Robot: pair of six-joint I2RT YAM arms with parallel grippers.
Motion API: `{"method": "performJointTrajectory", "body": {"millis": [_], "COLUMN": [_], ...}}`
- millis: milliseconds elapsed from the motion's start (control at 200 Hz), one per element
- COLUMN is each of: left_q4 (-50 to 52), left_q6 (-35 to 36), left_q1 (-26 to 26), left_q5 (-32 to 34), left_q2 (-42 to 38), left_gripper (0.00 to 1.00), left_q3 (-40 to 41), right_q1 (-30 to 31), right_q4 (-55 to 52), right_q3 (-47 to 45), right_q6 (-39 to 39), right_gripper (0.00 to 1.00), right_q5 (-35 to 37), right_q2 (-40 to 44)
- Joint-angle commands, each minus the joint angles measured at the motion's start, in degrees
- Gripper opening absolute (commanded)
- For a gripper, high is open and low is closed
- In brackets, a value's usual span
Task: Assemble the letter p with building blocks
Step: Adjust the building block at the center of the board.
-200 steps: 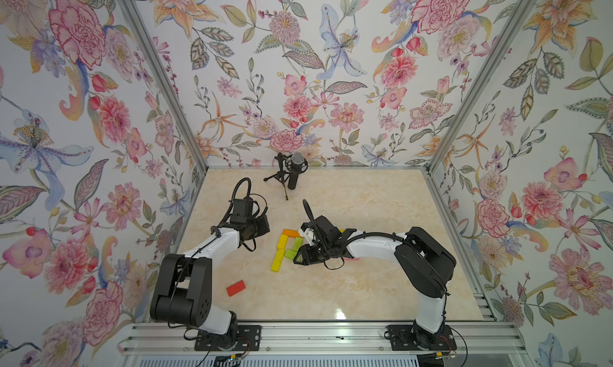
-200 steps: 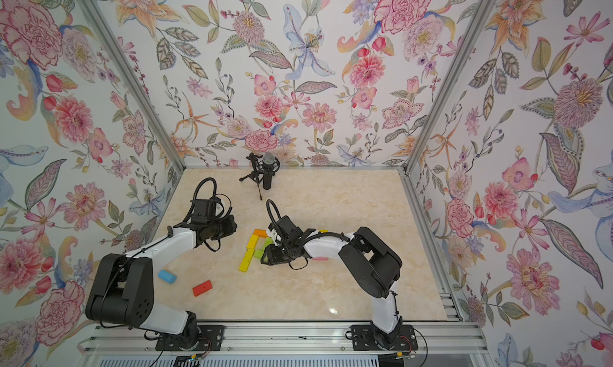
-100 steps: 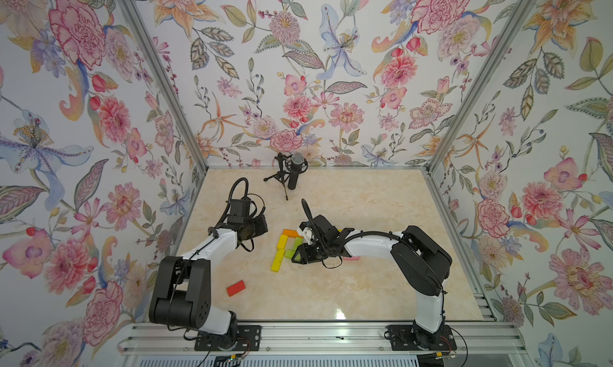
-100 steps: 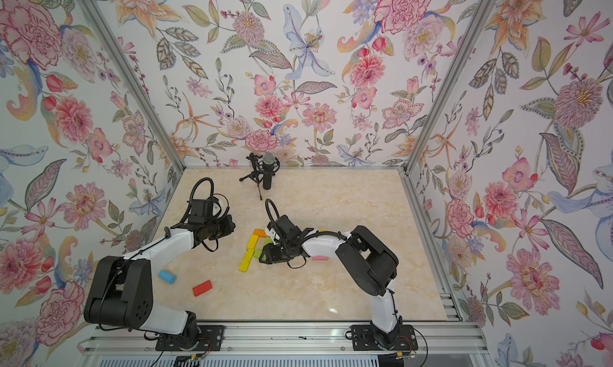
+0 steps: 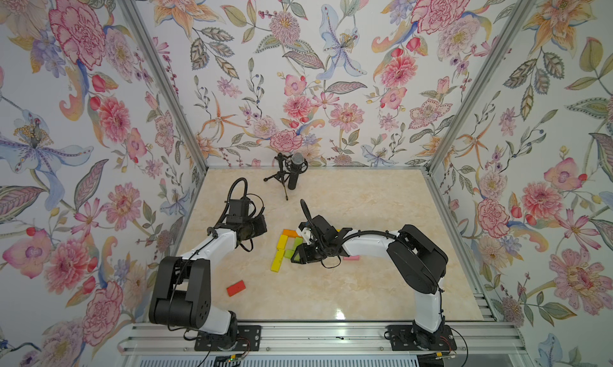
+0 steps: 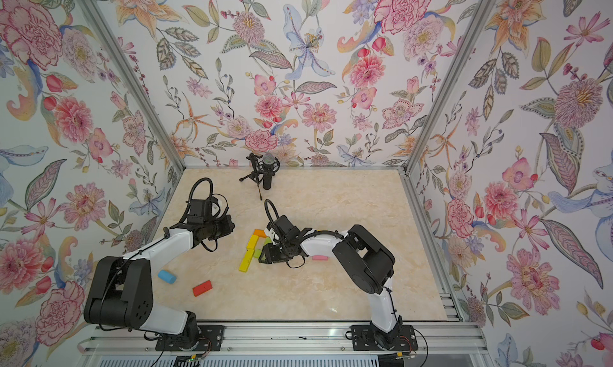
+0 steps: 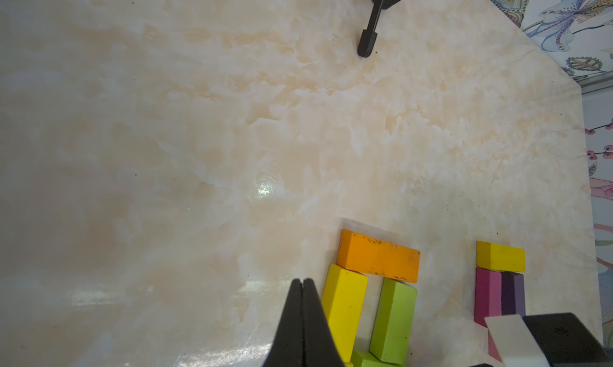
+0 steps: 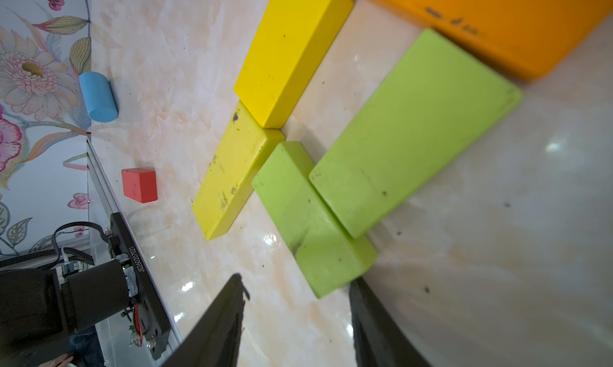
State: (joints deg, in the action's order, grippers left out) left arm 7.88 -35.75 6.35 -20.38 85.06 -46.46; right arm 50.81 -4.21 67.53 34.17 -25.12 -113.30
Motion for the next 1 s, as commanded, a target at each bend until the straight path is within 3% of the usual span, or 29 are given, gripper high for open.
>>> {"method": "performJointTrajectory", "body": {"millis": [0,756,996], "left_q4": [1.1,2.4,3.0], "left_q6": [1.3,2.0,1.8], "left_q1": [-0.7,-1.3,-1.3], "left_q5": [-0.3,-0.9,-0.5], "left_q2": [-1.6,-2.5,-3.4], "left_gripper": [0.0,0.0,0.0], "left_q3": [0.8,0.7,0.8], "right_q1": [-0.4,-0.7,-1.0], "right_q4": [0.4,0.4,0.3], "right_q3": [1.8,3.8,1.2], "right_q6": [0.2,0.5,0.9], "right_gripper": [0.51,0.51,0.51], "right_q5": [-0.5,-1.3,-0.2], "right_q2": [-1.6,-2.8,0.4]}}
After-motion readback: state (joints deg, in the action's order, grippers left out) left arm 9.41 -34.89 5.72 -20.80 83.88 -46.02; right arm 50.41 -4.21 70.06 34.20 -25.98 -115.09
